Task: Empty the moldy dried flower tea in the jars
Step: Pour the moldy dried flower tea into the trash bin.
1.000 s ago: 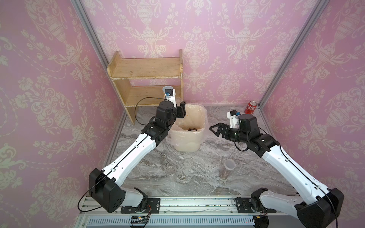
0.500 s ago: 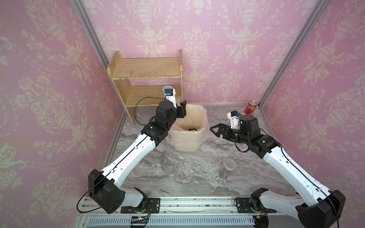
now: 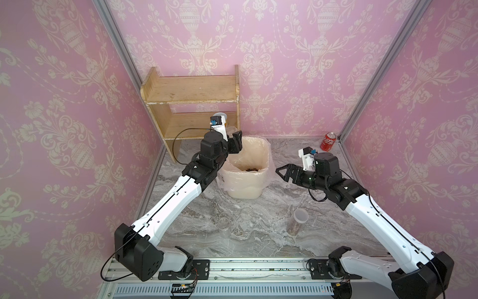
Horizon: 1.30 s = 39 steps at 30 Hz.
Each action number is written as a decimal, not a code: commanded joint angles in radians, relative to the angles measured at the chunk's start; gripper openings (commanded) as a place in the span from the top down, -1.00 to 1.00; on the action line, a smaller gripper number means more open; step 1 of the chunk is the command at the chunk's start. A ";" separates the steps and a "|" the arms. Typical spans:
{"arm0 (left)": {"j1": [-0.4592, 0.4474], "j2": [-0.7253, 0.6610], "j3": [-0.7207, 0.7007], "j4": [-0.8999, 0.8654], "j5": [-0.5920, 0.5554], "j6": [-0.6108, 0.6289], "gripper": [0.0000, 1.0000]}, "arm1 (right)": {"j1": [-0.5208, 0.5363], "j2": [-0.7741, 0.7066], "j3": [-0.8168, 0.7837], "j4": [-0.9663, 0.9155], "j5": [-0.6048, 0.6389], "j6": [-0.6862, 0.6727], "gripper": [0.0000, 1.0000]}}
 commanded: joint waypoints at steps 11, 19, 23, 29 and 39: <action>0.018 -0.025 0.010 0.017 0.026 -0.031 0.65 | -0.002 -0.026 -0.022 0.020 0.014 -0.015 -0.99; 0.036 -0.018 0.001 0.024 0.045 -0.063 0.70 | -0.002 -0.032 -0.036 0.023 0.015 -0.014 -0.99; -0.022 -0.021 0.016 0.004 -0.045 0.080 0.71 | -0.002 -0.033 -0.045 0.029 0.014 -0.013 -0.99; -0.040 -0.023 0.014 0.030 -0.043 0.103 0.73 | -0.001 -0.028 -0.049 0.038 0.011 -0.007 -0.99; -0.017 -0.016 0.008 0.027 -0.011 0.016 0.63 | -0.002 -0.041 -0.060 0.052 0.008 0.008 -0.99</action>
